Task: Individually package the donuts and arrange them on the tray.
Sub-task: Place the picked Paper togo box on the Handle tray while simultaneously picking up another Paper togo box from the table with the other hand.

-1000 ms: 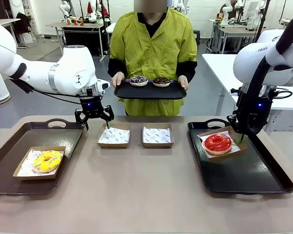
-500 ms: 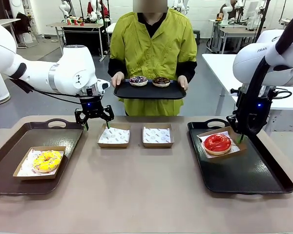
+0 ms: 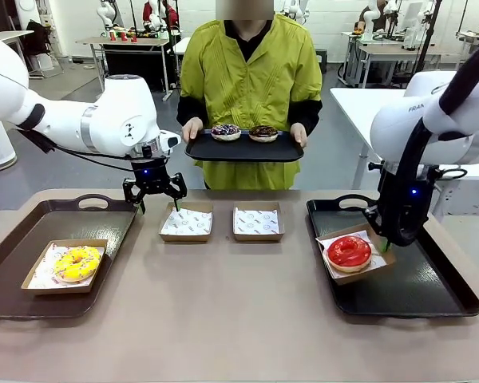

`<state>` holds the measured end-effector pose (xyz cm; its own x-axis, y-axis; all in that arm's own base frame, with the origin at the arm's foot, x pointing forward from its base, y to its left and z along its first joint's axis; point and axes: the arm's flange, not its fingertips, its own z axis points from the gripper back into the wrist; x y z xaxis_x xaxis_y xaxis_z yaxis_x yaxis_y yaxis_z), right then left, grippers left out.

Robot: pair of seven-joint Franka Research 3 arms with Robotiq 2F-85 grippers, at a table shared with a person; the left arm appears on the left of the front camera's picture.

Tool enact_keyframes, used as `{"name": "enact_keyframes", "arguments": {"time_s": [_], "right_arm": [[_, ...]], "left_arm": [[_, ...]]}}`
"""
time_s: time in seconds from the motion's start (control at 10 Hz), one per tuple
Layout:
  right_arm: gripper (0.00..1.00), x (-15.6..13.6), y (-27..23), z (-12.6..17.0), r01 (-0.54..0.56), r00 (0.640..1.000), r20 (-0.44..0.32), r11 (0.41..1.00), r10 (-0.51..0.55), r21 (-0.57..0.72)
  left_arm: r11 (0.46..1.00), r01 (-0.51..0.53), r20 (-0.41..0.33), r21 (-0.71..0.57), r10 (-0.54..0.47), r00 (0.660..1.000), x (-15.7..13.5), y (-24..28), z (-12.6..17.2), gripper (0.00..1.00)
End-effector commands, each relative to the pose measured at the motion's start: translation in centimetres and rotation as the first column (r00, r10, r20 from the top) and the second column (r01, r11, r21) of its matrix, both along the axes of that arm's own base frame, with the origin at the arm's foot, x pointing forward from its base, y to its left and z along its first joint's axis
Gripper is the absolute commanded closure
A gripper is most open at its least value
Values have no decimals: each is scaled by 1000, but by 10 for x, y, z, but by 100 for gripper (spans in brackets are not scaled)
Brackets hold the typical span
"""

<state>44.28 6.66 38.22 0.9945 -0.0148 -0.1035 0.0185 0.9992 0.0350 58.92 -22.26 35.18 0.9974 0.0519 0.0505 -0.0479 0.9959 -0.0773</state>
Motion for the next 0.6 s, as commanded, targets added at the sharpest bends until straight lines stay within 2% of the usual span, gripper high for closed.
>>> {"name": "enact_keyframes", "arguments": {"time_s": [0.0,0.3,0.5], "right_arm": [[99,-17,-10,-2,78,996,38,997,-78,-8],[99,-30,-20,-10,129,991,28,992,-129,13],[99,-30,-22,-16,121,993,6,993,-121,18]], "left_arm": [[999,29,11,27,-29,1000,10,-7,-3,0],[999,24,1,31,-24,1000,16,-9,-7,0],[999,24,-7,38,-24,1000,19,-12,-10,0]]}}
